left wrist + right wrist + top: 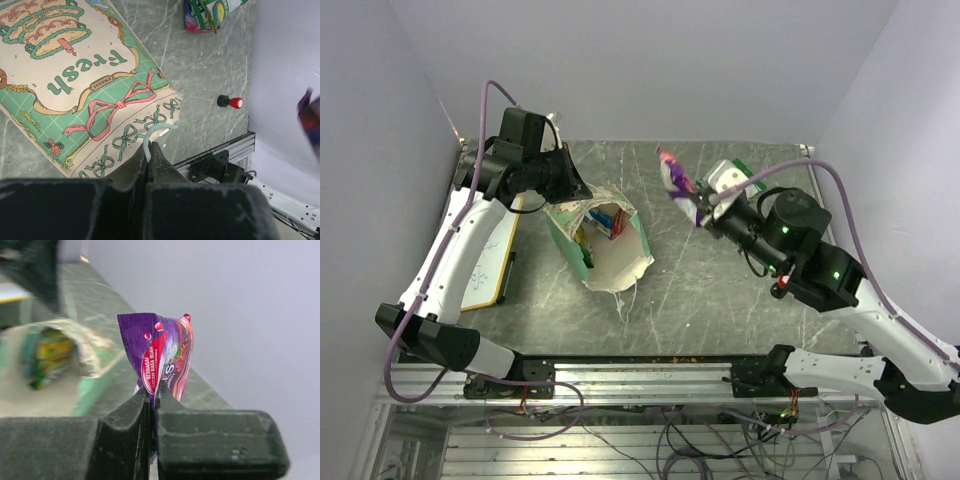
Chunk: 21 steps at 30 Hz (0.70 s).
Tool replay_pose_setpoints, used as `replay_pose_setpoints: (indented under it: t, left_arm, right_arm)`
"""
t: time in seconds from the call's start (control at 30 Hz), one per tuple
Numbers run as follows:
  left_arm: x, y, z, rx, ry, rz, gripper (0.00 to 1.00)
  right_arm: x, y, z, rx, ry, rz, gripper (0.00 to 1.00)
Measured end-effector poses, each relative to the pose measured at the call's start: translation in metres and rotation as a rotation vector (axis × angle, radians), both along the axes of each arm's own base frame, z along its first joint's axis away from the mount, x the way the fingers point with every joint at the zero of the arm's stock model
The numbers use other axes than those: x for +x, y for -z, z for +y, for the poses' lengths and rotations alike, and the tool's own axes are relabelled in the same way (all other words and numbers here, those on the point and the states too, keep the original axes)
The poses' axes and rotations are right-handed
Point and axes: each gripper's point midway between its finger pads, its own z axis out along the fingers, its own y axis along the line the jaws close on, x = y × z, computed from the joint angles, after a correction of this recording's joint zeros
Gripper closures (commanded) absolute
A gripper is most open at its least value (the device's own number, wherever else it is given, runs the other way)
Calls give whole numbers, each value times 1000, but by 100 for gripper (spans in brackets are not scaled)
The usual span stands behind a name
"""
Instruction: Take the snacks out of the paper bag
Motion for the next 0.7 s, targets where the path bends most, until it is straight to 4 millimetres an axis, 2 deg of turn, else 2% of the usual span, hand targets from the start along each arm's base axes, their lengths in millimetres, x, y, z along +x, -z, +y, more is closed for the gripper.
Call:
replay_pose_setpoints:
  t: [0.07, 0.13, 0.23, 0.27, 0.33, 0.43, 0.57, 0.7]
  left_arm:
    - [-1, 1, 0, -1, -1, 3, 93]
    - [-2, 3, 1, -2, -4, 9, 93]
    - [-3, 2, 1, -5, -7, 10, 93]
    - [-4, 2, 1, -6, -7, 8, 93]
    - [-4, 1, 1, -6, -7, 8, 93]
    - [-4, 1, 1, -5, -7, 8, 93]
    - [-4, -1, 1, -6, -6, 3, 93]
    - [-3, -5, 2, -4, -1, -11, 93]
  right_arm:
    - [25, -4, -8, -42, 108, -35, 100]
    - [61, -2, -20, -92, 224, -40, 100]
    - [129, 21, -47, -176, 401, 19, 100]
    - [152, 34, -61, -219, 465, 48, 100]
    - [184, 62, -82, -317, 556, 97, 100]
    - [213, 104, -104, -478, 636, 149, 100]
    - [239, 152, -125, -671, 678, 201, 100]
    - [258, 178, -142, -798, 700, 213, 100]
